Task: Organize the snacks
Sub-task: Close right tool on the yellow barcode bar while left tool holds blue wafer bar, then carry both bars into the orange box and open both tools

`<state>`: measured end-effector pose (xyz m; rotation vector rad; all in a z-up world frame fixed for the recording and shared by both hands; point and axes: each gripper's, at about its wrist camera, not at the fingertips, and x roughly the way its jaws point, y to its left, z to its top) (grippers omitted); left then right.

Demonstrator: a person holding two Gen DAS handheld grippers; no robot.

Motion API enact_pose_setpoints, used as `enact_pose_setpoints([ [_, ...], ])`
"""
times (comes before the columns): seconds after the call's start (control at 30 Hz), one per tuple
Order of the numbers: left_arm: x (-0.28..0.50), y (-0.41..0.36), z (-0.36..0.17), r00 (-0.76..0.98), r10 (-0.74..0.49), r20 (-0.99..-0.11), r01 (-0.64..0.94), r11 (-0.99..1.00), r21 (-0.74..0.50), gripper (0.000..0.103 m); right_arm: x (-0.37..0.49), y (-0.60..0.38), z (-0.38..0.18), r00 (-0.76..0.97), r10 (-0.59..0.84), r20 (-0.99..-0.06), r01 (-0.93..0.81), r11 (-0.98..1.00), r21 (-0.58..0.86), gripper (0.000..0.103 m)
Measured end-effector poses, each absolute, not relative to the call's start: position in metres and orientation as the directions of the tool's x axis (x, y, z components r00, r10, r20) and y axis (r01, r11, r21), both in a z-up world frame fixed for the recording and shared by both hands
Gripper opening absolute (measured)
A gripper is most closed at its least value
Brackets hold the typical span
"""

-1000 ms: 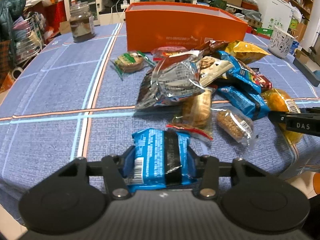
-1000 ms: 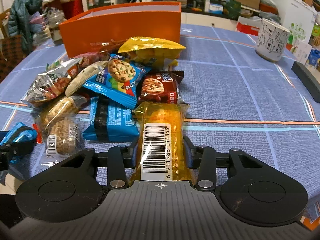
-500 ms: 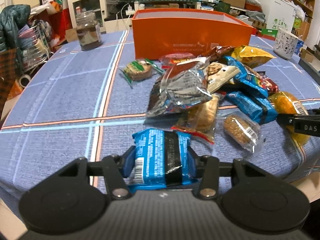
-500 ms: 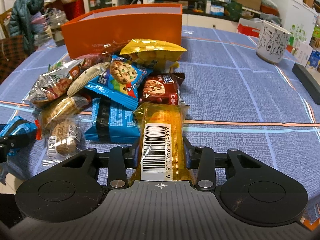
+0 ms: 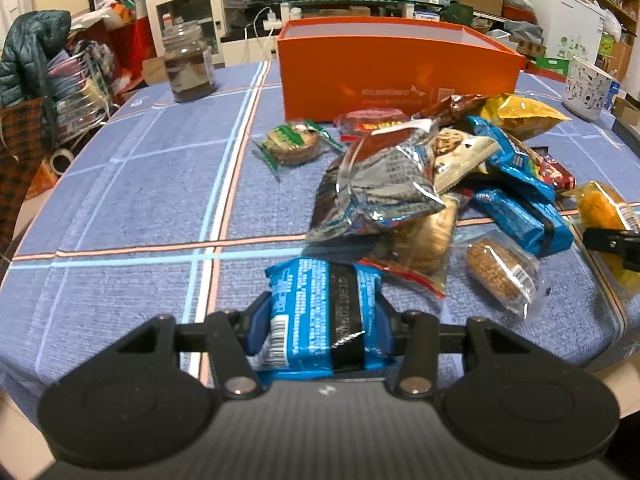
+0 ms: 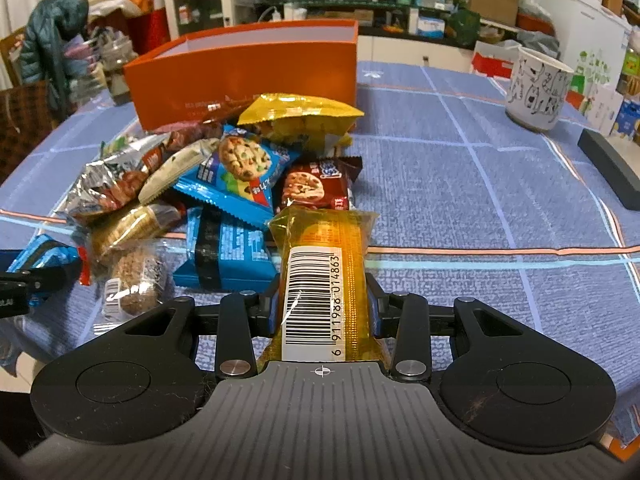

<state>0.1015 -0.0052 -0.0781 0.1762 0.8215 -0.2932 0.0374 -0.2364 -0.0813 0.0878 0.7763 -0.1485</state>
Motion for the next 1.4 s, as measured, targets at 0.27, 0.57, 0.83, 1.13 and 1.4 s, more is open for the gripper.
enact_pose_setpoints([
  [0.27, 0.104, -0.005, -0.073, 0.655, -0.188, -0.732, 0.32, 0.946, 0.044, 0.048, 0.033, -0.235, -0.074, 0.724, -0.105, -0.682, 0.162, 0.986, 0.021, 0.024],
  [0.57, 0.107, -0.006, -0.066, 0.674, -0.178, -0.717, 0.301, 0.952, 0.047, 0.048, 0.025, -0.236, -0.066, 0.751, -0.118, -0.65, 0.162, 0.987, 0.008, 0.024],
  [0.83, 0.108, -0.005, -0.06, 0.687, -0.178, -0.704, 0.293, 0.955, 0.045, 0.048, 0.021, -0.237, -0.063, 0.76, -0.125, -0.638, 0.164, 0.986, 0.003, 0.024],
  [1.13, 0.109, 0.001, -0.035, 0.72, -0.221, -0.658, 0.291, 0.957, -0.003, 0.048, 0.012, -0.234, -0.044, 0.802, -0.11, -0.588, 0.151, 0.988, 0.021, 0.023],
  [1.4, 0.135, -0.007, 0.002, 0.747, -0.287, -0.6, 0.324, 0.945, -0.05, 0.048, 0.034, -0.244, -0.004, 0.836, -0.012, -0.549, 0.087, 0.99, 0.111, 0.023],
])
